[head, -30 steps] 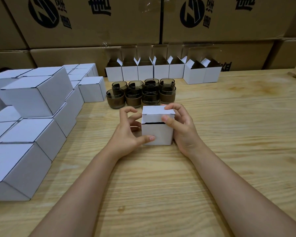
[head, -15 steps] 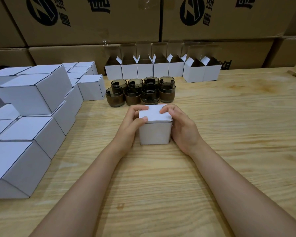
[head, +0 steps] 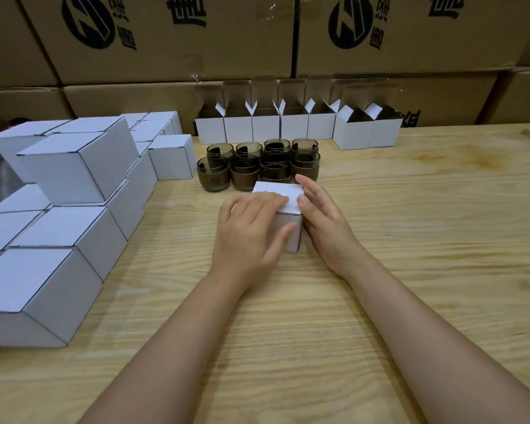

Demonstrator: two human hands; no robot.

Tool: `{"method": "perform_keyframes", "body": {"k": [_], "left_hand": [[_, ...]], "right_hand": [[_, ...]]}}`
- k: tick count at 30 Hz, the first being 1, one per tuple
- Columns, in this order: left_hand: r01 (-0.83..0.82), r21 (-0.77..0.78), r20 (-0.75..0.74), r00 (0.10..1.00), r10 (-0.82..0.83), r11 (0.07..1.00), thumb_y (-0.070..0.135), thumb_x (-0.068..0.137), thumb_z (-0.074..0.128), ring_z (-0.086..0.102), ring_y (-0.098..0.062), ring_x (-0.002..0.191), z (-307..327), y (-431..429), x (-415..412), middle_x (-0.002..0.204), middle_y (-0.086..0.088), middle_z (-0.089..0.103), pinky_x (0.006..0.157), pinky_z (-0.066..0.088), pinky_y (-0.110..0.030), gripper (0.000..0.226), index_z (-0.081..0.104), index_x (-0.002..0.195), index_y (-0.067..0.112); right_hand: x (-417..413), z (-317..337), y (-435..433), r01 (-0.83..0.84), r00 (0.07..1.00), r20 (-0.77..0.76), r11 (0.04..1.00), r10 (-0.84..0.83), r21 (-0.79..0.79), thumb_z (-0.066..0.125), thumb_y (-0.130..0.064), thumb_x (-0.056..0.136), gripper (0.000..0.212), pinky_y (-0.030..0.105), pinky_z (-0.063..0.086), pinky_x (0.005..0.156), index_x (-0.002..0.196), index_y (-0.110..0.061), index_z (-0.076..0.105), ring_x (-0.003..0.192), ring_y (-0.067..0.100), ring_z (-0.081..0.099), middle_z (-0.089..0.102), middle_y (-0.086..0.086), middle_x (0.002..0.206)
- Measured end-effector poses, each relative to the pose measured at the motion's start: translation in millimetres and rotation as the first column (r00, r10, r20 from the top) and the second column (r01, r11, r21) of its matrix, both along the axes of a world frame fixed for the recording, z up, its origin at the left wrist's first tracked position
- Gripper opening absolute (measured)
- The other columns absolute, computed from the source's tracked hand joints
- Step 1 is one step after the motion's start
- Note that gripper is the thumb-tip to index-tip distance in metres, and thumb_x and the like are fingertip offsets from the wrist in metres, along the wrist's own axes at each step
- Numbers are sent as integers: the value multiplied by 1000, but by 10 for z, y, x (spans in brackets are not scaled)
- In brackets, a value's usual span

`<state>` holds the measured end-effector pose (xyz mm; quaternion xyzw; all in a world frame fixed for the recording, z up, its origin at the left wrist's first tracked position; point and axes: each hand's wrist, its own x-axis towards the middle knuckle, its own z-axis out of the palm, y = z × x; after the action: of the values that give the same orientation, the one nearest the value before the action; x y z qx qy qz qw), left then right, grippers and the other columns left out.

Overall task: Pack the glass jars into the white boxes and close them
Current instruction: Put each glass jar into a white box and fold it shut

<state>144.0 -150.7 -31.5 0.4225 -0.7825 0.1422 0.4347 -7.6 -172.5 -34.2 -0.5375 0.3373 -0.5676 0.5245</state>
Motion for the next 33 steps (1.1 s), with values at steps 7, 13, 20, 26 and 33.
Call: {"method": "perform_keyframes", "body": {"k": [7,13,20,26,33], "left_hand": [[-301,-24,67,951,302,953,44,72,57,60,-30,76,59,-45,102,81,-9,61,77,42,-39,38,64,79,8],[-587,165,2,804,595,793,42,73,52,53,-32,94,59,-232,611,94,-12,59,94,27,-42,40,59,90,7],[-662,211,24,739,674,719,28,77,67,51,-35,97,101,-591,1077,96,-16,59,87,31,-43,29,56,91,5],[-618,209,107,785,610,758,19,82,63,52,-39,83,148,-907,1230,89,-21,59,73,38,-44,22,53,89,1],[-643,238,222,766,603,728,26,94,51,51,-38,95,217,-1194,1275,105,-19,58,68,32,-39,21,50,98,5]], "right_hand": [[-8,22,-44,81,991,89,980,-98,184,39,-41,96,35,37,36,108,128,-28,46,129,24,44,56,0,123],[-19,19,-46,80,988,113,971,-107,224,42,-26,99,23,38,39,106,116,-21,55,124,26,47,60,3,112],[-31,10,-65,71,987,127,970,-102,232,46,-19,96,19,38,40,105,109,-17,60,118,23,51,65,5,106],[-42,-9,-74,54,985,149,972,-90,228,45,-15,96,23,37,43,102,114,-13,59,110,22,56,66,8,105],[-44,-34,-60,17,994,107,985,-36,170,44,-18,96,23,33,46,99,110,-16,62,111,23,60,68,8,102]]}}
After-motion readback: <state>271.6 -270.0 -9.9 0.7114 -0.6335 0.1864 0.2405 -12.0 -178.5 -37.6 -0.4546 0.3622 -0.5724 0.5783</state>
